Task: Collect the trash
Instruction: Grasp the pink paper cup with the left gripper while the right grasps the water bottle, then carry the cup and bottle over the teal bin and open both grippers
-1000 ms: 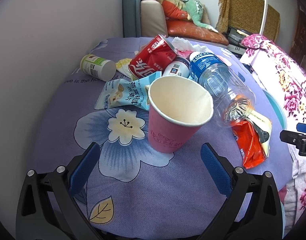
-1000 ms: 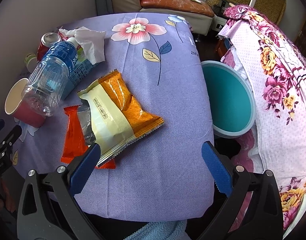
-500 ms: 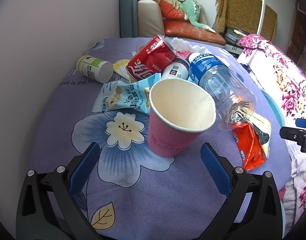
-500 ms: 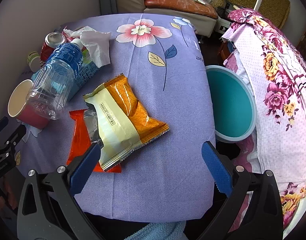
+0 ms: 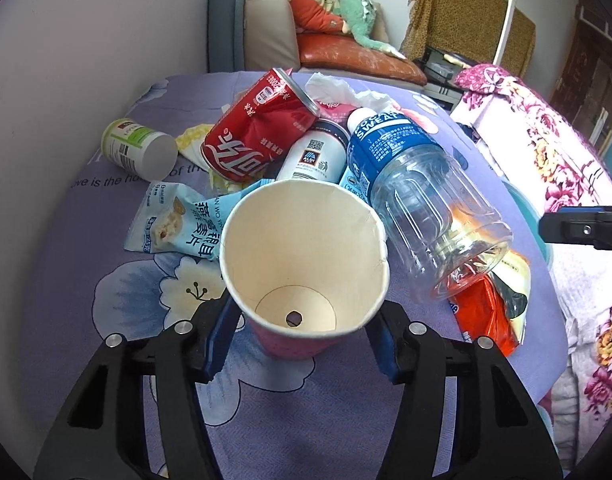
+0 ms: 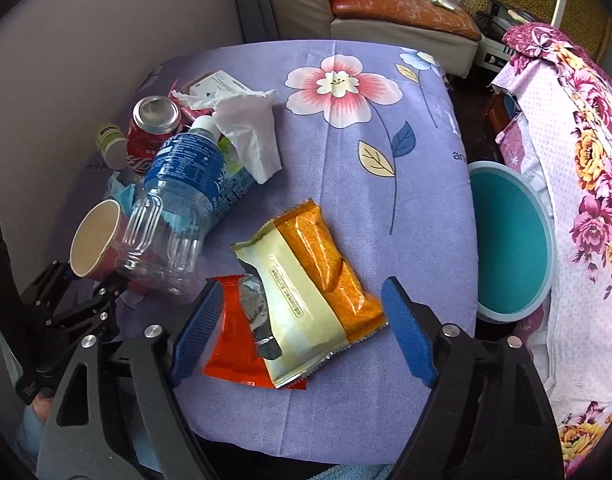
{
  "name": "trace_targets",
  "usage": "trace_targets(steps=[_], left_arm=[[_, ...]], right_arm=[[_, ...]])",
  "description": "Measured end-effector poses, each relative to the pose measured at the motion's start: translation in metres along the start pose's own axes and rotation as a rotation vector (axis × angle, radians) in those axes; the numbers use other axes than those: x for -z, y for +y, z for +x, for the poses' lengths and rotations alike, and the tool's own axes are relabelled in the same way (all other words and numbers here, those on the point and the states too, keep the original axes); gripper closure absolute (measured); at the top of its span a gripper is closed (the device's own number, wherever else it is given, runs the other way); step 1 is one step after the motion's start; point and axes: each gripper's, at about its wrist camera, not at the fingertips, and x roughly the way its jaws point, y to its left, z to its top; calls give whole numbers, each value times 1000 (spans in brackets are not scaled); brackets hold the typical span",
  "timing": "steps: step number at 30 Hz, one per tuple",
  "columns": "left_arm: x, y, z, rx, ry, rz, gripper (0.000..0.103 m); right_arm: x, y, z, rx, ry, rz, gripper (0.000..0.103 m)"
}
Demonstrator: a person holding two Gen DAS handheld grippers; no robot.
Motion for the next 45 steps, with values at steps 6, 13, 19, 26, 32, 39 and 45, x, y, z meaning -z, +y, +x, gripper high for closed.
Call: trace_targets(steps=[6, 13, 19, 26, 32, 39, 45], left_arm=[[-1, 12, -1, 44, 12, -3, 45], [-2, 16, 0, 60, 20, 0, 45], [1, 19, 0, 68, 34, -3, 45], [-1, 14, -26, 63, 11, 21, 45], [-13, 5, -46, 62, -8, 38, 45], [-43, -43, -52, 136, -8, 122, 45], [-83, -139, -25, 231, 27, 297, 45]], right_arm=[[-37, 40, 19, -118, 80, -73, 32], [-66, 73, 59, -204, 165, -95, 27], [-73, 87, 81, -252, 207, -88, 33], [-63, 83, 47, -276, 147, -124, 38], [-57, 56, 19, -293, 94, -98, 38], [-58, -7, -19, -267, -10, -14, 38], [-42, -110, -38, -186, -75, 159, 38]])
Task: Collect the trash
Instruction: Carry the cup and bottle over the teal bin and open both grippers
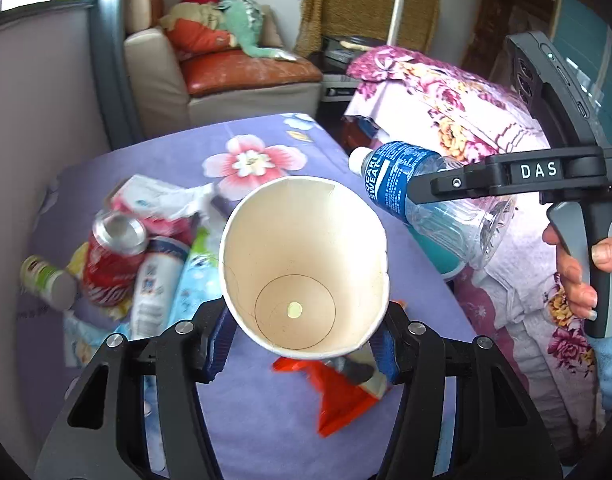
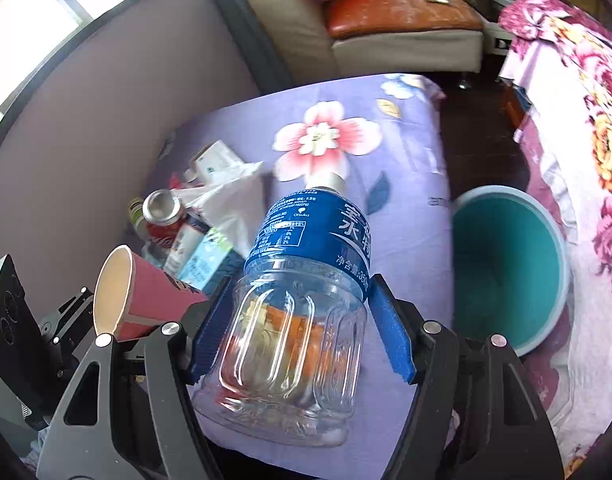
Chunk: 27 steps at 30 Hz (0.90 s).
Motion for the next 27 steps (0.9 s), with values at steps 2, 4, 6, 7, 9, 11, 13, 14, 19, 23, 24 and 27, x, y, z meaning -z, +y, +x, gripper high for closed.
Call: trace_targets(steps=[2, 4, 6, 7, 9, 11, 13, 14, 19, 23, 24, 27], left_arm=[[-19, -24, 30, 57, 38, 36, 45], [-35, -52, 61, 106, 74, 76, 45], [-47, -75, 93, 128, 109, 109, 45], [-52, -84, 110, 144, 133, 114, 45], [-60, -100, 141, 170, 178, 114, 45], [-66, -115, 165, 180, 204, 133, 44], [-70, -129, 189, 175, 229, 155, 43], [-72, -133, 199, 169, 236, 162, 41], [-77, -145, 214, 108, 221, 198, 12], [-77, -139, 215, 109, 215, 185, 11], [-76, -136, 214, 105, 214, 178, 11], [-75, -127, 210, 90, 204, 163, 10]], right_arm=[[3, -36, -5, 34, -10, 58, 38], [4, -72, -5, 66, -13, 113, 38], [6, -106, -6, 91, -16, 171, 38], [7, -124, -5, 102, -16, 200, 38], [11, -154, -3, 120, -13, 247, 38], [15, -179, 2, 131, -3, 292, 38], [19, -199, 7, 137, 9, 323, 38], [21, -207, 10, 136, 15, 337, 38], [26, -230, 31, 137, 53, 377, 38], [28, -232, 45, 139, 77, 370, 38], [28, -231, 49, 141, 83, 368, 38], [27, -231, 59, 148, 103, 361, 38]])
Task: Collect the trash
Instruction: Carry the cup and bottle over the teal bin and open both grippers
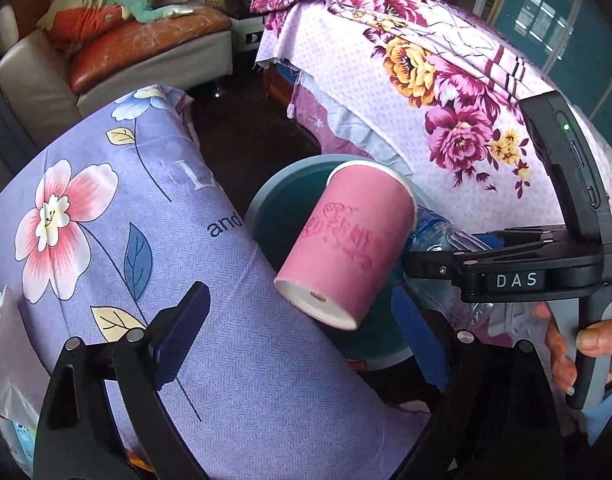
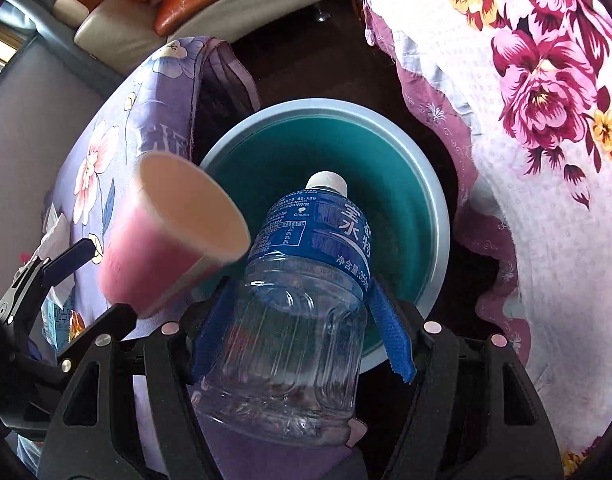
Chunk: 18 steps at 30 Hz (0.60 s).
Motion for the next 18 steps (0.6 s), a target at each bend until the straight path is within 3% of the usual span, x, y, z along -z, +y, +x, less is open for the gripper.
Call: trace_targets(steps=[13, 15, 18], left_arm=[[30, 49, -41, -45, -59, -82, 10], [37, 56, -49, -44, -66, -94, 10], [50, 67, -60, -44, -70, -123, 10]], right_arm=[[1, 21, 19, 73, 44, -43, 37], [3, 24, 22, 85, 58, -44, 28], [6, 31, 17, 98, 49, -52, 26]])
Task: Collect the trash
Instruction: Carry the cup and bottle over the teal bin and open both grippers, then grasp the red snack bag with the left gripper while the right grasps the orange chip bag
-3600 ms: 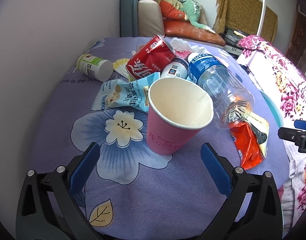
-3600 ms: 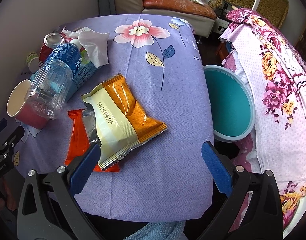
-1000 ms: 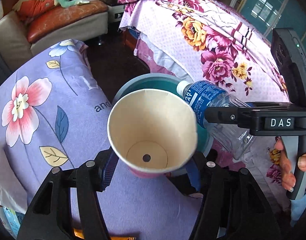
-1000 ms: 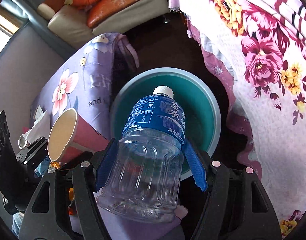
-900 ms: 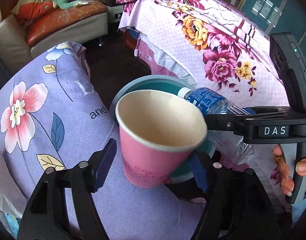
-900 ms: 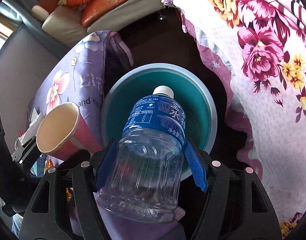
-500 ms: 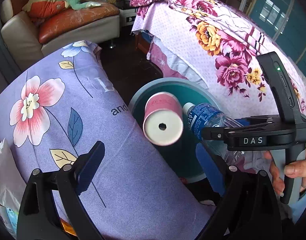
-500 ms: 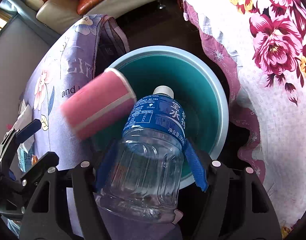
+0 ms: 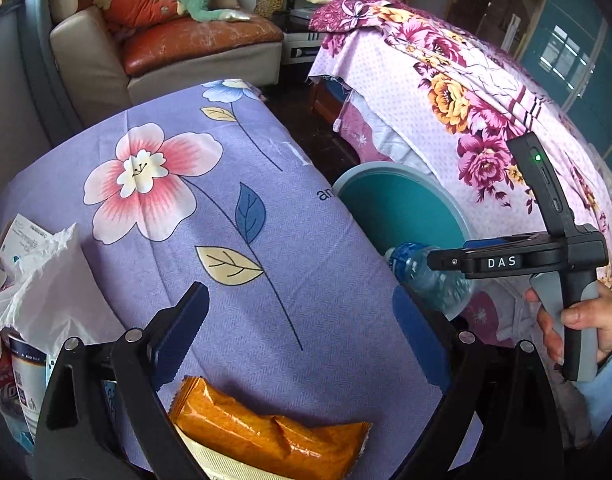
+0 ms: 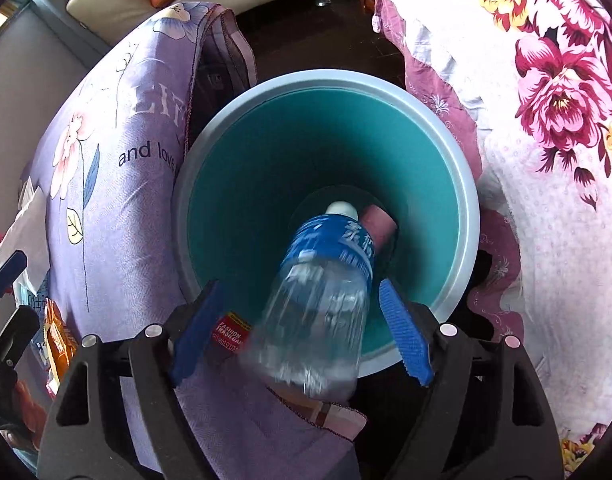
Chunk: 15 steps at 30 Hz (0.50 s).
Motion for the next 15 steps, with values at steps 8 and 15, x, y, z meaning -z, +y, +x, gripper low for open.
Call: trace_targets(steps=[8, 15], left_arm=[[35, 33, -35, -15, -13, -62, 9], [76, 57, -66, -33, -21, -101, 7]], right_arm=[[21, 30, -33, 20, -30, -66, 23], [51, 80, -55, 18, -18, -194, 20]])
